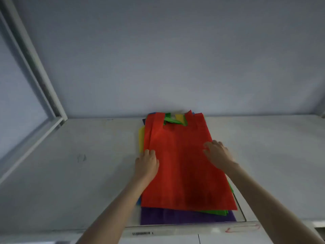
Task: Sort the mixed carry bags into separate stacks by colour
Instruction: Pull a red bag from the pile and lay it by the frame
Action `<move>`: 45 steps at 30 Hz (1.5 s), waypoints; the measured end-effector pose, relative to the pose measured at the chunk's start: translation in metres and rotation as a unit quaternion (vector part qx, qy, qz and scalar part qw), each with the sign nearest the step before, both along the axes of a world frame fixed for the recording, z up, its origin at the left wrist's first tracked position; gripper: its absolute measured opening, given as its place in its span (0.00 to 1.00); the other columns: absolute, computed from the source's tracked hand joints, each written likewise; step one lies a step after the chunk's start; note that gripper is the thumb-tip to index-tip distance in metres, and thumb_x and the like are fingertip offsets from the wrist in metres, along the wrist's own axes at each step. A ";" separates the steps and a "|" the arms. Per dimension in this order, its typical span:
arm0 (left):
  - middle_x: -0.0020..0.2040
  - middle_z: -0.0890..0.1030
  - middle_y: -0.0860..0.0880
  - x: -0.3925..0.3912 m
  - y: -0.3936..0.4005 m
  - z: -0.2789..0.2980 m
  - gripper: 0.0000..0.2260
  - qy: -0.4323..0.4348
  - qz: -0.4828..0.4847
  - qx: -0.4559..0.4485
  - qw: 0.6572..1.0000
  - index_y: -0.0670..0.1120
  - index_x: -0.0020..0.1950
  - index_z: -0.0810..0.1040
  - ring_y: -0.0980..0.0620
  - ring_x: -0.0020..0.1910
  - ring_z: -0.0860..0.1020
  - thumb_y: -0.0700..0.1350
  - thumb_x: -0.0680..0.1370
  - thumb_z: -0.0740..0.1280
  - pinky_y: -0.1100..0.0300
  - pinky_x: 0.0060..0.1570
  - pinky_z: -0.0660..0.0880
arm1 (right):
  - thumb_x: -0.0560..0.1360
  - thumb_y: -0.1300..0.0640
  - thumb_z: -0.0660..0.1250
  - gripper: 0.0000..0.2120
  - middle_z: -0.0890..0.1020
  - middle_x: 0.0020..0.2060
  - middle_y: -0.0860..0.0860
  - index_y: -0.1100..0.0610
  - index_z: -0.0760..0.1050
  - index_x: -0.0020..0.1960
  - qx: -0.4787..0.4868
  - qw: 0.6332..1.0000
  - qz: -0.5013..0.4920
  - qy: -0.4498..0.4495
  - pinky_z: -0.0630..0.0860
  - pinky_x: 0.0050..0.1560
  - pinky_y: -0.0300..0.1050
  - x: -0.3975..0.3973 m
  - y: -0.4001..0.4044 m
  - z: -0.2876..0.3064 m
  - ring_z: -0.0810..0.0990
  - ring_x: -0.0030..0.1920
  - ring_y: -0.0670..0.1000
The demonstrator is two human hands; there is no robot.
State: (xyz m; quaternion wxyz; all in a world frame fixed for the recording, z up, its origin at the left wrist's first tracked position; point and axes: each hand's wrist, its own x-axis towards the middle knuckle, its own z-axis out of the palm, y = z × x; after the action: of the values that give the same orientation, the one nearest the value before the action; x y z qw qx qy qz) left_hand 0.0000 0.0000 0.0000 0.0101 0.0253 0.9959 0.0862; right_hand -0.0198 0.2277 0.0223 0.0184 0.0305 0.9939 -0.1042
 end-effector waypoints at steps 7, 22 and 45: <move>0.64 0.71 0.47 -0.010 0.005 -0.014 0.15 0.036 0.055 -0.003 0.998 0.46 0.65 0.69 0.48 0.66 0.69 0.49 0.81 0.54 0.56 0.60 0.69 | 0.78 0.54 0.59 0.18 0.73 0.62 0.65 0.64 0.70 0.63 -0.103 0.990 -0.096 -0.013 0.65 0.66 0.52 -0.037 0.013 -0.022 0.68 0.65 0.63; 0.67 0.67 0.41 -0.026 0.016 -0.004 0.21 -0.051 0.228 0.179 0.956 0.41 0.67 0.67 0.42 0.68 0.65 0.49 0.78 0.65 0.50 0.64 0.67 | 0.74 0.67 0.59 0.19 0.70 0.63 0.63 0.61 0.71 0.65 -0.141 0.987 -0.072 0.033 0.64 0.65 0.48 -0.073 -0.006 -0.026 0.68 0.64 0.64; 0.65 0.69 0.38 -0.014 0.005 -0.006 0.23 -0.040 0.236 0.272 0.932 0.37 0.67 0.63 0.40 0.64 0.72 0.46 0.77 0.66 0.48 0.63 0.72 | 0.74 0.65 0.61 0.21 0.70 0.64 0.63 0.62 0.67 0.67 -0.153 0.986 -0.026 0.059 0.63 0.66 0.48 -0.082 -0.031 -0.023 0.67 0.66 0.62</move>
State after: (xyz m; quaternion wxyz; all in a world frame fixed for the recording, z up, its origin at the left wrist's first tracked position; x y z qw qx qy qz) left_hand -0.0140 0.0051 -0.0063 0.0225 -0.2123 0.9104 0.3544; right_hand -0.1020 0.1971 -0.0012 -0.0382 0.0473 0.9644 -0.2574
